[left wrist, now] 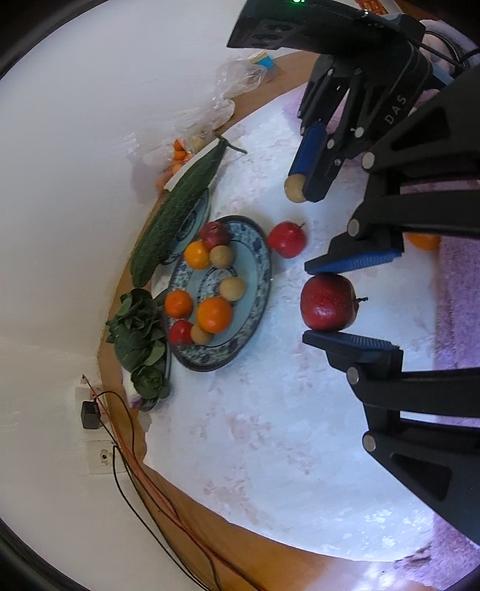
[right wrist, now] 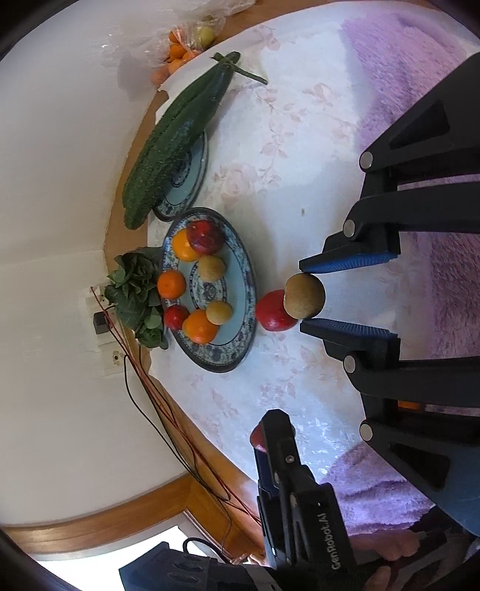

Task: Organize fruits
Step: 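Grasp a red apple with the left tool while the right tool grasps a brown fruit, then carry the apple with the left tool while the right tool carries the brown fruit over the plate, then open the left tool on the plate while the right tool releases the brown fruit there, then withdraw both tools from the plate toward the remaining apple and orange, then grasp the orange lying on the purple towel with the left tool, then lift the orange with the left tool while the right tool moves to the red apple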

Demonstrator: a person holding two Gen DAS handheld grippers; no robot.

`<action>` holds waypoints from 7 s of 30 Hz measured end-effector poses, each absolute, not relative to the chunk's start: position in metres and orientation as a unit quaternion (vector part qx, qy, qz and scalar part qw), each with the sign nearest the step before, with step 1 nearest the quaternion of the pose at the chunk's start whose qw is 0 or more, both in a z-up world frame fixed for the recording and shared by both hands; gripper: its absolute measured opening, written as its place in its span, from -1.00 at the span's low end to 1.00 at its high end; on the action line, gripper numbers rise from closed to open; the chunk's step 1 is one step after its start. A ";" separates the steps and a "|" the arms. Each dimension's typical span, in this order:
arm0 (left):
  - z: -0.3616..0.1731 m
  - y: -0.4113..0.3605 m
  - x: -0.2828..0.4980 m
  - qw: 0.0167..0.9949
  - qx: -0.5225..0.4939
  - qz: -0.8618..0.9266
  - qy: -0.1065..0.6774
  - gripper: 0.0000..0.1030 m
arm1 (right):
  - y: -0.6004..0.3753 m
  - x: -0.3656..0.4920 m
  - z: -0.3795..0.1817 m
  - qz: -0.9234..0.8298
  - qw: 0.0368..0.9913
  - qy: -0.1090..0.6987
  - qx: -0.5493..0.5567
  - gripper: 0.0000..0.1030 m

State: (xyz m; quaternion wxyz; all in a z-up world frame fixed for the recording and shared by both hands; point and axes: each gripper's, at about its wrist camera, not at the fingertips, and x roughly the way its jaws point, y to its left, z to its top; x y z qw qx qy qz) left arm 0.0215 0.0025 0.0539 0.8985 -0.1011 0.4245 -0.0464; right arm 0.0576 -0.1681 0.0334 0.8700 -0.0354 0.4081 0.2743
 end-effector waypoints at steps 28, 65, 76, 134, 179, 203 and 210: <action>0.048 0.008 0.091 0.904 -0.098 -0.025 0.416 -0.38 | -0.161 0.109 0.046 0.267 0.876 0.400 -0.039 -0.48; 0.024 0.005 0.111 0.901 -0.084 -0.030 0.424 -0.38 | -0.143 0.129 0.022 0.264 0.875 0.398 -0.076 -0.48; 0.028 0.004 0.108 0.898 -0.091 -0.036 0.429 -0.25 | -0.144 0.127 0.025 0.270 0.875 0.397 -0.067 -0.26; 0.043 -0.030 0.003 0.867 -0.116 -0.097 0.475 -0.23 | -0.200 0.045 0.032 0.244 0.881 0.405 0.000 -0.25; 0.031 -0.040 -0.010 0.861 -0.099 -0.107 0.488 -0.30 | -0.204 0.040 0.026 0.239 0.880 0.409 0.008 -0.25; 0.024 0.005 0.031 0.900 -0.081 0.023 0.428 -0.30 | -0.167 0.060 0.021 0.260 0.867 0.425 -0.012 -0.24; 0.019 0.007 0.033 0.898 -0.082 0.024 0.431 -0.30 | -0.155 0.071 0.019 0.261 0.864 0.430 -0.018 -0.25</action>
